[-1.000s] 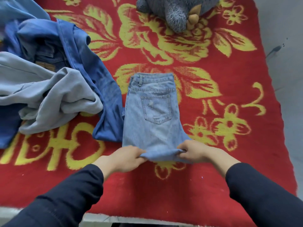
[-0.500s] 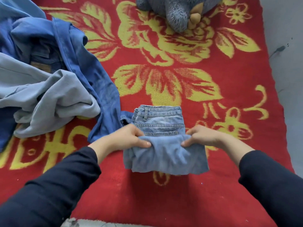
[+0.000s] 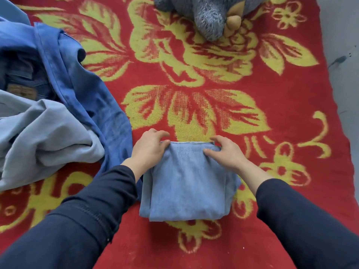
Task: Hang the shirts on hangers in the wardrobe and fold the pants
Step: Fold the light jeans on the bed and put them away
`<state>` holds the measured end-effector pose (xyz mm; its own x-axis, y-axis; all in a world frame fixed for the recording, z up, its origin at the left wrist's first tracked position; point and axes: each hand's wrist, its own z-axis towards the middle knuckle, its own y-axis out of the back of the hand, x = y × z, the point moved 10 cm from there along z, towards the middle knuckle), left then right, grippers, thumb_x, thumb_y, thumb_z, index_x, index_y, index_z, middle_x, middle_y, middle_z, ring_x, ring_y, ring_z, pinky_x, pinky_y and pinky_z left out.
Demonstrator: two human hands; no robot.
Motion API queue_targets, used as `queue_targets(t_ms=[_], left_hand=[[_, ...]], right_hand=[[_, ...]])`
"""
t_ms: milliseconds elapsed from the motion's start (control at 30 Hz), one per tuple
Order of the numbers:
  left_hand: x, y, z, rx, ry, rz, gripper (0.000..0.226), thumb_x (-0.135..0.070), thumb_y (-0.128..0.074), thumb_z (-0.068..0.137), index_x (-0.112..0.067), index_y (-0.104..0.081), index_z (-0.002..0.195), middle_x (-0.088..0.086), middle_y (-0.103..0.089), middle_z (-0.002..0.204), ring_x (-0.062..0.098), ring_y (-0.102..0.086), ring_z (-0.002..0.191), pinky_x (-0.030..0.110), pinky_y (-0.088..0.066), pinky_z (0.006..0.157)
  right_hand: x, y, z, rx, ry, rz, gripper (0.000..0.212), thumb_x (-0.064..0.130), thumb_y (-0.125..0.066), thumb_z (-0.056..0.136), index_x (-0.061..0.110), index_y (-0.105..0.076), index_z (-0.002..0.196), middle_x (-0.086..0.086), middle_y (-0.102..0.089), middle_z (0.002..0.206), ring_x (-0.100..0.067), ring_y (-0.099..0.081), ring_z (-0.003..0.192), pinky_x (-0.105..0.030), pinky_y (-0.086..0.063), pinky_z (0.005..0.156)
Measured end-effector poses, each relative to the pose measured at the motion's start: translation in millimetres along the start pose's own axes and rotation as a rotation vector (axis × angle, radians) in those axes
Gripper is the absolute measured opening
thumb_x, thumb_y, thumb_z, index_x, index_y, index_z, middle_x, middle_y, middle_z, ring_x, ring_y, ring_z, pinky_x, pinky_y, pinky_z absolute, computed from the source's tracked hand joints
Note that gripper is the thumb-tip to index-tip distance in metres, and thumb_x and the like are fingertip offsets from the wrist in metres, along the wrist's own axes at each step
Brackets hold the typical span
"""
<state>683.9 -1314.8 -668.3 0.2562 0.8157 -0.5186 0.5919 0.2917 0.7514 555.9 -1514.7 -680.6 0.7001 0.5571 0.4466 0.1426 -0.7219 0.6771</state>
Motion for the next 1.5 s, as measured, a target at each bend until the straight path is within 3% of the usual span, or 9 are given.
queue_targets(t_ms=[200, 400, 533, 633, 800, 1133, 1200, 1333, 1500], left_hand=[[3, -29, 12, 0.218, -0.043, 0.009, 0.07, -0.062, -0.044, 0.091, -0.016, -0.041, 0.142, 0.004, -0.045, 0.14, 0.02, -0.041, 0.129, 0.035, -0.035, 0.106], [13, -44, -5, 0.348, 0.043, -0.045, 0.086, -0.058, -0.07, 0.075, -0.02, -0.037, 0.145, 0.003, -0.039, 0.142, 0.019, -0.043, 0.128, 0.027, -0.035, 0.097], [4, -45, -19, 0.417, 0.082, -0.155, 0.075, -0.039, -0.08, 0.067, -0.023, -0.052, 0.135, -0.003, -0.057, 0.131, 0.018, -0.052, 0.122, 0.031, -0.044, 0.098], [-8, -33, -36, 0.4, 0.029, -0.16, 0.045, -0.028, -0.08, 0.061, -0.027, -0.068, 0.105, -0.007, -0.071, 0.097, 0.014, -0.065, 0.094, 0.033, -0.054, 0.081], [-11, -31, -85, 0.39, -0.039, -0.03, 0.023, -0.027, -0.072, 0.058, -0.015, -0.057, 0.07, -0.004, -0.058, 0.063, 0.015, -0.053, 0.06, 0.031, -0.042, 0.053], [-36, -7, -221, -0.024, -0.236, -0.01, 0.044, -0.007, -0.058, 0.066, -0.038, -0.037, 0.091, -0.008, -0.056, 0.075, 0.015, -0.048, 0.067, 0.031, -0.039, 0.06], [-47, -4, -259, -0.057, -0.239, -0.049, 0.044, -0.003, -0.055, 0.063, -0.033, -0.044, 0.093, -0.007, -0.058, 0.083, 0.017, -0.052, 0.074, 0.029, -0.038, 0.064], [-64, 4, -342, -0.099, -0.18, -0.094, 0.042, -0.002, -0.054, 0.064, -0.028, -0.052, 0.097, -0.006, -0.056, 0.089, 0.02, -0.055, 0.085, 0.032, -0.041, 0.075], [-56, 38, -436, -0.151, -0.083, -0.163, 0.05, 0.006, -0.045, 0.059, -0.026, -0.045, 0.098, -0.008, -0.058, 0.096, 0.016, -0.056, 0.094, 0.035, -0.044, 0.079]], right_hand=[[2, -20, 16, 0.086, -0.065, -0.018, 0.081, 0.043, -0.076, 0.067, 0.031, -0.043, 0.141, 0.006, -0.046, 0.142, -0.018, -0.038, 0.133, -0.041, -0.022, 0.095], [5, -30, 7, 0.201, -0.047, -0.23, 0.065, 0.031, -0.077, 0.063, 0.021, -0.054, 0.123, -0.003, -0.058, 0.115, -0.026, -0.045, 0.114, -0.04, -0.022, 0.079], [15, -24, -9, 0.213, -0.001, -0.233, 0.032, 0.029, -0.08, 0.056, 0.025, -0.063, 0.082, 0.001, -0.059, 0.092, -0.023, -0.051, 0.092, -0.04, -0.038, 0.082], [20, -16, -31, 0.198, 0.082, -0.175, 0.028, 0.025, -0.08, 0.056, 0.018, -0.054, 0.063, 0.001, -0.055, 0.072, -0.02, -0.053, 0.071, -0.03, -0.042, 0.059], [37, -10, -89, 0.116, 0.249, -0.205, 0.027, 0.02, -0.074, 0.056, 0.016, -0.049, 0.065, 0.005, -0.047, 0.056, -0.015, -0.041, 0.055, -0.031, -0.028, 0.048], [44, -24, -207, 0.036, 0.49, -0.39, 0.02, 0.024, -0.06, 0.074, 0.015, -0.044, 0.081, -0.003, -0.058, 0.073, -0.032, -0.053, 0.073, -0.041, -0.046, 0.061], [33, -27, -235, 0.019, 0.47, -0.325, 0.032, 0.024, -0.064, 0.075, 0.022, -0.038, 0.094, 0.0, -0.059, 0.082, -0.031, -0.055, 0.073, -0.041, -0.047, 0.062], [31, -26, -300, -0.017, 0.516, -0.17, 0.106, 0.026, -0.072, 0.071, 0.051, 0.0, 0.145, 0.004, -0.045, 0.114, -0.026, -0.063, 0.084, -0.044, -0.052, 0.07], [81, -48, -376, -0.028, 0.795, -0.386, 0.116, 0.006, -0.064, 0.066, 0.05, 0.006, 0.148, -0.005, -0.031, 0.125, -0.027, -0.057, 0.074, -0.039, -0.051, 0.053]])
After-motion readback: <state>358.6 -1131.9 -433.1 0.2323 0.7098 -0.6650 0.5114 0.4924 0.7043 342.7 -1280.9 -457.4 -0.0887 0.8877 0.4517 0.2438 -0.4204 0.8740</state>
